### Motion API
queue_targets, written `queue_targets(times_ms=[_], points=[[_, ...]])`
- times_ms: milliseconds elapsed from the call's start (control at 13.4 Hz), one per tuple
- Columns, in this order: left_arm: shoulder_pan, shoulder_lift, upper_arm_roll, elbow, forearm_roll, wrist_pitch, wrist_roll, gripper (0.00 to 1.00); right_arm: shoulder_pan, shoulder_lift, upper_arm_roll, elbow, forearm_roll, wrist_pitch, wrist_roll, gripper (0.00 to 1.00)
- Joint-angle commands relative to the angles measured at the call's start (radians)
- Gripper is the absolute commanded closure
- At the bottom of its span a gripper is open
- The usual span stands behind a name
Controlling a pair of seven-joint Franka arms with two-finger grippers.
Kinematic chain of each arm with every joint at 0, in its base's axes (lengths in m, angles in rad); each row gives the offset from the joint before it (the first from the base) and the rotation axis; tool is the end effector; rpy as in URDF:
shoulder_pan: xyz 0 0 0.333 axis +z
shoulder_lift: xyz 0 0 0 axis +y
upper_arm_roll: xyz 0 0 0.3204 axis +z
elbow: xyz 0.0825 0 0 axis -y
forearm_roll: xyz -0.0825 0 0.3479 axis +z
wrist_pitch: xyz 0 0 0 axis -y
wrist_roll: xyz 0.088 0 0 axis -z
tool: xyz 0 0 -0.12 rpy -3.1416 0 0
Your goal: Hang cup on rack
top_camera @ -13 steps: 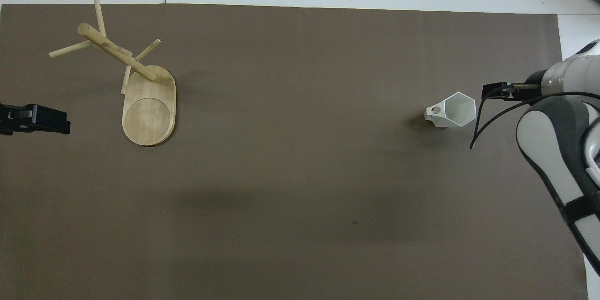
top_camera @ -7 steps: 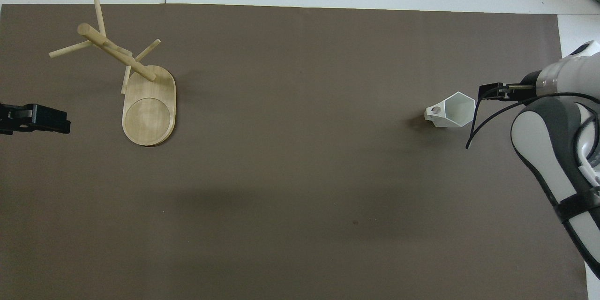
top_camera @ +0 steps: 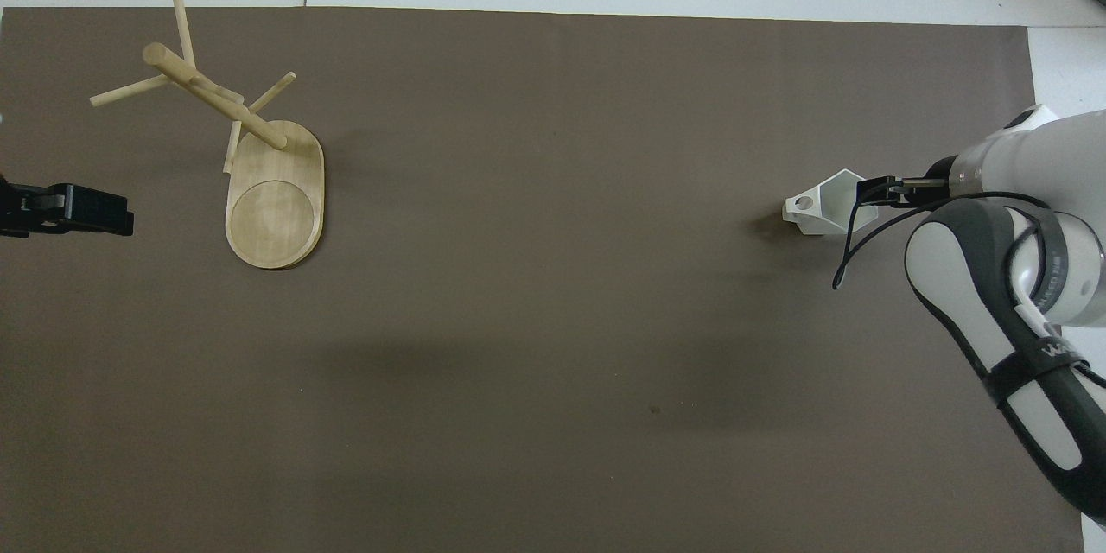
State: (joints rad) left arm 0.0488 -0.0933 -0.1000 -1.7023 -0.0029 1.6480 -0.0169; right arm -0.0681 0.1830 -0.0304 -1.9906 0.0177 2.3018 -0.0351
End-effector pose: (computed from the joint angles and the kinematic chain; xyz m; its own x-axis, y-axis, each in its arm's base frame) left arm 0.4950 -0.0281 0.6121 0.9987 -0.0340 0.0386 -0.0338 -0.9994 -0.0057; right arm 0.5727 -0.0554 0.3960 0.9891 -0.0731 0.1281 -0.0731 -0.9973 -0.0045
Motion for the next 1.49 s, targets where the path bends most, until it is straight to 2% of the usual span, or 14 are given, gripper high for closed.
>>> queue_targets(times_ms=[0,597,820,1044,1417], points=[[0.013,-0.037,-0.001,-0.059,0.009,0.050,0.011,0.00,-0.004,0.003,0.004,-0.045,-0.010,0.073,-0.019,0.00],[0.013,-0.040,-0.001,-0.066,0.009,0.064,0.009,0.00,-0.002,0.006,0.006,-0.056,-0.010,0.073,-0.011,0.04],[0.011,-0.040,-0.001,-0.063,0.009,0.066,0.011,0.00,-0.002,0.004,0.006,-0.057,-0.010,0.071,-0.005,0.12],[0.016,-0.040,0.000,-0.063,0.009,0.066,0.014,0.00,-0.002,0.006,0.006,-0.056,-0.010,0.070,-0.006,0.26],[0.014,-0.040,-0.001,-0.066,0.009,0.067,0.008,0.00,-0.002,0.006,0.006,-0.053,-0.010,0.062,-0.008,0.64]])
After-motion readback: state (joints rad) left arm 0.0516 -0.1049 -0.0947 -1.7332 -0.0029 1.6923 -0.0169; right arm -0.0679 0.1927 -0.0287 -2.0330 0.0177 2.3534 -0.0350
